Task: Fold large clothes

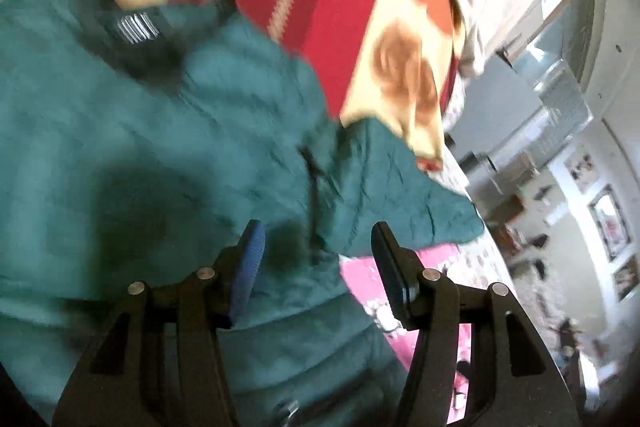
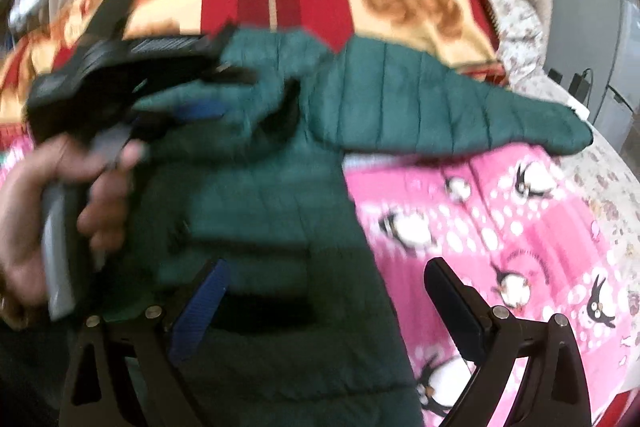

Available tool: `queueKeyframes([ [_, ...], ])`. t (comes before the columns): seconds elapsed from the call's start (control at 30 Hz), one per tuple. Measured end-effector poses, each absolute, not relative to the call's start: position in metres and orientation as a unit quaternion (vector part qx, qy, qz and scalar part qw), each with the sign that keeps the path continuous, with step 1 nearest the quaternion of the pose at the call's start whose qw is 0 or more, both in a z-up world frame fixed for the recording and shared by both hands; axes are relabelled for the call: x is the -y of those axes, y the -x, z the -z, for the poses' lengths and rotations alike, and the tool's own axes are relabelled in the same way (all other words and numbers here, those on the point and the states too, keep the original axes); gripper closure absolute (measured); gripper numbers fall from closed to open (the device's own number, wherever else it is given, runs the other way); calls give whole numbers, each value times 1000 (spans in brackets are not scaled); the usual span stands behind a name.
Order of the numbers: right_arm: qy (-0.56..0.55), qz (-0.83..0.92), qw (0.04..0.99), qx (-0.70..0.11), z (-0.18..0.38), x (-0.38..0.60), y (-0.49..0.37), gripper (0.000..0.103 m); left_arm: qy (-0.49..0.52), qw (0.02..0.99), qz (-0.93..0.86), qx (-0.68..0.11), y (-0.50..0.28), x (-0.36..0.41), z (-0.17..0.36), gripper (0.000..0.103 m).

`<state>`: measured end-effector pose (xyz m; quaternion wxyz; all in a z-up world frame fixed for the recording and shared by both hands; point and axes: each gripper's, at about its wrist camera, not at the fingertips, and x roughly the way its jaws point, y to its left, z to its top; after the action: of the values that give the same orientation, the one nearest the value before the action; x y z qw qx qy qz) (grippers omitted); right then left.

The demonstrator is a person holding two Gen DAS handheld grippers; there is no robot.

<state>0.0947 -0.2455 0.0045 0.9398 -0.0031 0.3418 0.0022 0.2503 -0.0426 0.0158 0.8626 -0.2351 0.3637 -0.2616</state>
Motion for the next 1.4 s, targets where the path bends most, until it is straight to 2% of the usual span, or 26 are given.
queueKeyframes([
  [0.13, 12, -13, 956, -293, -27, 224, -110, 5, 210, 916, 130, -318, -224, -44, -43, 48],
  [0.3, -21, -75, 945, -318, -42, 196, -173, 7, 188, 931, 31, -311, -216, -131, -26, 48],
  [0.37, -22, -90, 940, -329, -38, 181, -199, 13, 198, 930, 4, -310, -223, -153, -16, 48],
  [0.5, -1, -110, 939, -327, -13, 152, -247, 20, 233, 924, 10, -303, -244, -165, -8, 48],
  [0.6, 5, -130, 935, -331, 7, 143, -276, 23, 212, 932, 22, -292, -259, -159, -6, 48],
  [0.67, -4, -143, 920, -365, 21, 145, -299, 27, 194, 930, 18, -313, -280, -153, 8, 48],
  [0.73, -14, -135, 904, -405, 39, 154, -322, 37, 185, 923, 11, -338, -297, -151, 22, 48],
  [0.8, -10, -110, 896, -431, 53, 167, -334, 40, 165, 914, 1, -370, -310, -145, 38, 48],
  [0.97, -7, -99, 898, -429, 58, 177, -337, 39, 121, 922, -17, -367, -308, -134, 43, 47],
  [1.17, -38, -125, 919, -373, 18, 186, -294, 37, 171, 928, 0, -331, -268, -150, 20, 47],
  [1.23, -22, -130, 915, -382, 16, 179, -282, 27, 175, 925, 10, -338, -261, -145, 19, 47],
  [1.33, 27, -108, 889, -444, 47, 169, -288, 24, 143, 904, 6, -404, -273, -131, 46, 47],
  [1.4, 7, -117, 882, -456, 57, 175, -292, 24, 133, 904, 2, -407, -277, -123, 48, 47],
])
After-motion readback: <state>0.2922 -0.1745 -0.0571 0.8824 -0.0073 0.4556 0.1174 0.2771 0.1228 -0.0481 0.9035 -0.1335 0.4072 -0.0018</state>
